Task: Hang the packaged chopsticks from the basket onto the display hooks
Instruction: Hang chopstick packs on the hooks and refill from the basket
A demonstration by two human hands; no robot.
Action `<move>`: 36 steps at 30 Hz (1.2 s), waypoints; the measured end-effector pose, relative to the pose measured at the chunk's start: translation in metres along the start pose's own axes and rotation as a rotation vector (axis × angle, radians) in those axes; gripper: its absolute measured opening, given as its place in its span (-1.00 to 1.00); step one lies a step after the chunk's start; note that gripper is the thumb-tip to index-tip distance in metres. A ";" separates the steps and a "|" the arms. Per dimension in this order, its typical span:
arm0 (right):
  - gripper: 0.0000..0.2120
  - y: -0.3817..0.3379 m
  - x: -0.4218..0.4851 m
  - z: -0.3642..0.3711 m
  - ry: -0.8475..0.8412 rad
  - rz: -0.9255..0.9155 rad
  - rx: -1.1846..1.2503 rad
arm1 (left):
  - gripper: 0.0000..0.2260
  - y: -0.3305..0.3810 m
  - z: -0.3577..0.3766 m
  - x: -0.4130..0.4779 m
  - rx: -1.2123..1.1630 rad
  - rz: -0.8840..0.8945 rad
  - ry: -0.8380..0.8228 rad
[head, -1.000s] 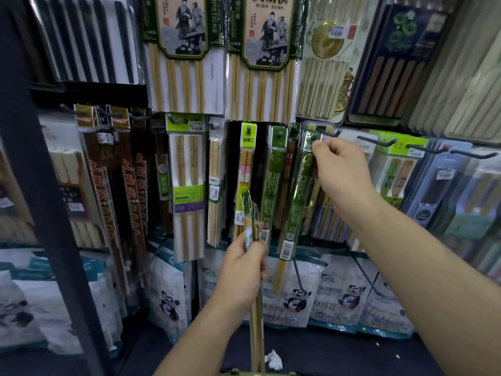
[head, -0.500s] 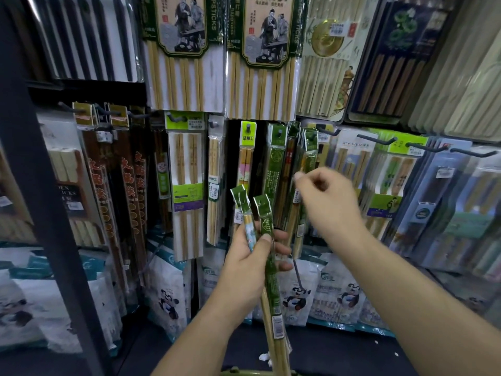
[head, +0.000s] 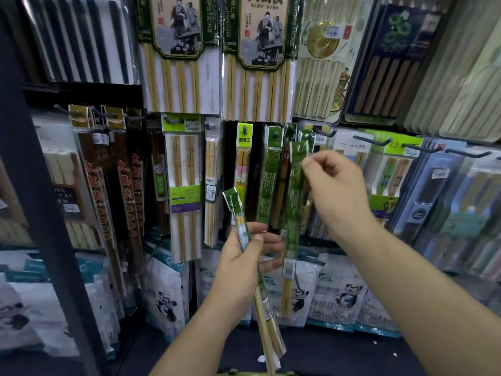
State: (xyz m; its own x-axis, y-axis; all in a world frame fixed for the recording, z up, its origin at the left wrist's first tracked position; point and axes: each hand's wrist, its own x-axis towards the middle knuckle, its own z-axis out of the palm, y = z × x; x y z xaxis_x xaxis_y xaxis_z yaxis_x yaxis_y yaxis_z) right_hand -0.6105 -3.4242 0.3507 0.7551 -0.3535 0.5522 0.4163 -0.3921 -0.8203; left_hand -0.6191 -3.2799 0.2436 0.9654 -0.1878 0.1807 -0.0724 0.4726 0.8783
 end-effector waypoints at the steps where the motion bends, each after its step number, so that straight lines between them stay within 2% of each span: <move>1: -0.82 -0.004 0.008 -0.002 0.046 -0.005 0.022 | -0.84 -0.001 -0.001 0.001 0.002 -0.002 0.005; 3: -0.79 -0.008 0.019 -0.004 0.094 -0.007 0.036 | -0.83 -0.002 -0.002 0.002 0.036 0.002 0.011; 11: -0.70 -0.002 0.031 -0.004 0.116 0.011 0.012 | -0.83 -0.002 -0.003 0.001 0.121 0.009 -0.016; 26: -0.69 0.010 0.036 -0.001 0.161 0.040 -0.030 | -0.88 -0.003 -0.005 0.002 0.196 0.035 -0.004; 29: -0.70 0.014 0.037 0.000 0.153 0.054 -0.059 | -0.91 -0.003 -0.004 0.001 0.157 0.026 -0.044; 34: -0.76 0.018 0.032 0.000 0.152 0.077 -0.118 | -0.59 -0.001 -0.007 0.000 0.098 -0.029 -0.102; 36: -0.76 0.017 0.023 0.000 0.158 0.078 -0.117 | -0.59 -0.002 -0.008 0.002 -0.010 -0.081 -0.094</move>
State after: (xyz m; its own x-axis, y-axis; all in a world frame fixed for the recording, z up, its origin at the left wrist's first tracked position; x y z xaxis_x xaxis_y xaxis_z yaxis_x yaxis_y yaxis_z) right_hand -0.5858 -3.4394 0.3497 0.6899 -0.5119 0.5119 0.2912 -0.4512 -0.8436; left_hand -0.6147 -3.2746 0.2388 0.9404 -0.3052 0.1501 0.0078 0.4608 0.8875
